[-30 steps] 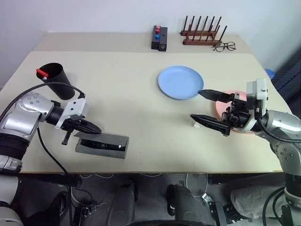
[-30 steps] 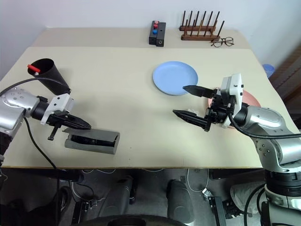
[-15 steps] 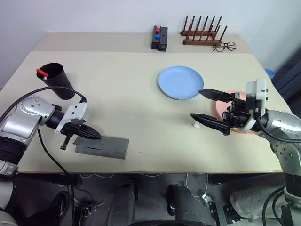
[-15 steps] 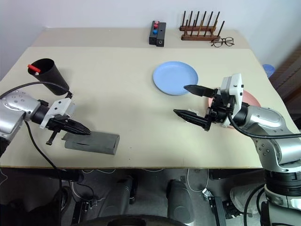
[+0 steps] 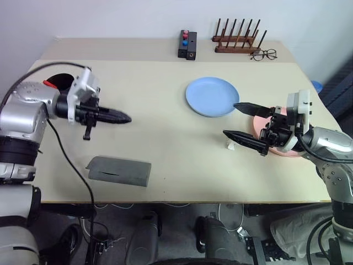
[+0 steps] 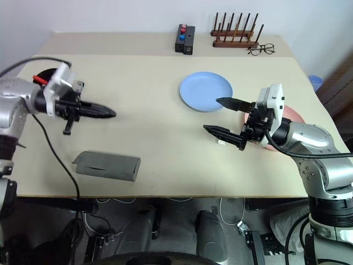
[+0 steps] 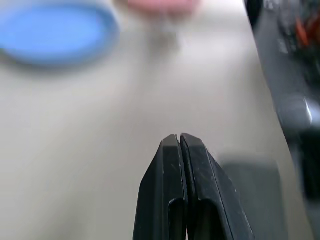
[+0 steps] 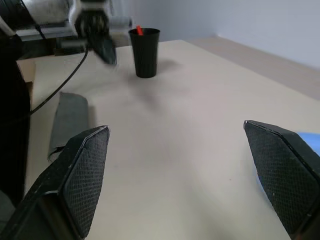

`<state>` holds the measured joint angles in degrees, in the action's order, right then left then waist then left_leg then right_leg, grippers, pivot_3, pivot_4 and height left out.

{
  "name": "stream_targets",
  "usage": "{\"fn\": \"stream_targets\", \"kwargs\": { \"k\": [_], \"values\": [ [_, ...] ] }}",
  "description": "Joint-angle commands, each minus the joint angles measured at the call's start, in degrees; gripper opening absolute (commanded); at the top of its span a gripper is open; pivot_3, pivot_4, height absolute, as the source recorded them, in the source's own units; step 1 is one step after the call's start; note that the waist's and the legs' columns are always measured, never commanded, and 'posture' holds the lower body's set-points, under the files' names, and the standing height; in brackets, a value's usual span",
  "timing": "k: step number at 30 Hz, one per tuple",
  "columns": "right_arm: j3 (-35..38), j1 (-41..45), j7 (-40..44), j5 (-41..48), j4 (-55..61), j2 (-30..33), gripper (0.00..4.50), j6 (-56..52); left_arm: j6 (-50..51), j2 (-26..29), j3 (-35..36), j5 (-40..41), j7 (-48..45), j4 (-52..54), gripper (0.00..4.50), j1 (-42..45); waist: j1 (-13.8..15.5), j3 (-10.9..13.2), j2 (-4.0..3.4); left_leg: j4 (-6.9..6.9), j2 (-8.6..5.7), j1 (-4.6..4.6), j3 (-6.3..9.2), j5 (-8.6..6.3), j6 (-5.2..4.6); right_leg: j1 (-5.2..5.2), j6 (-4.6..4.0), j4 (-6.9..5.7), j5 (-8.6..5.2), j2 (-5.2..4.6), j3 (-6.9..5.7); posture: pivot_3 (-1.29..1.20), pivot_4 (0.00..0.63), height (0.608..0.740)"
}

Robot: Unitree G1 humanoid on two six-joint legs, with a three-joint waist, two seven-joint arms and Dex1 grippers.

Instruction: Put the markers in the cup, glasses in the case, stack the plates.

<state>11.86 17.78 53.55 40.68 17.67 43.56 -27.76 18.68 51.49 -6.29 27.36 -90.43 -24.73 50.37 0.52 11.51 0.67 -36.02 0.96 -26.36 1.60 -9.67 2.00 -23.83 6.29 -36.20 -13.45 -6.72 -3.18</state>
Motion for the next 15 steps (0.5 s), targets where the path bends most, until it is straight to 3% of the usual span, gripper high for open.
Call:
{"fn": "stream_targets", "kwargs": {
  "k": [1,6,7,15],
  "values": [
    [-0.1,1.1,-2.8,-4.3,-1.3,0.0,4.41,1.9,1.9,-1.7,4.6,2.3,0.4,-1.3,1.84,1.5,-0.1,0.0,0.00,0.00,0.00,0.00,0.00,0.00,0.00,0.00,0.01,0.00,0.00,0.00,0.00,0.00,0.150,0.740],
    [-1.0,0.8,-5.7,-10.0,-1.5,1.2,4.41,2.3,3.4,-4.8,8.8,3.8,2.2,-1.7,4.24,2.3,0.1,0.0,0.01,-0.01,0.00,-0.03,0.00,0.00,0.00,-0.01,0.03,-0.01,0.02,0.00,0.00,0.00,0.150,0.740],
    [-1.4,1.1,-6.3,-10.8,-1.8,1.3,4.41,1.6,3.5,-5.2,9.0,3.7,2.4,-1.7,4.40,2.3,0.1,0.0,0.01,-0.02,0.00,-0.03,0.00,0.00,0.00,-0.01,0.03,-0.01,0.02,0.00,0.00,0.00,0.150,0.740],
    [-3.9,1.0,-7.4,-13.4,-0.6,4.4,4.41,-6.1,7.0,-7.2,10.4,4.5,4.3,2.0,4.40,-0.4,0.1,0.0,0.00,-0.02,-0.01,-0.02,0.00,0.00,0.00,0.01,0.02,0.00,0.02,0.00,0.01,0.00,0.150,0.740]
  ]
}}
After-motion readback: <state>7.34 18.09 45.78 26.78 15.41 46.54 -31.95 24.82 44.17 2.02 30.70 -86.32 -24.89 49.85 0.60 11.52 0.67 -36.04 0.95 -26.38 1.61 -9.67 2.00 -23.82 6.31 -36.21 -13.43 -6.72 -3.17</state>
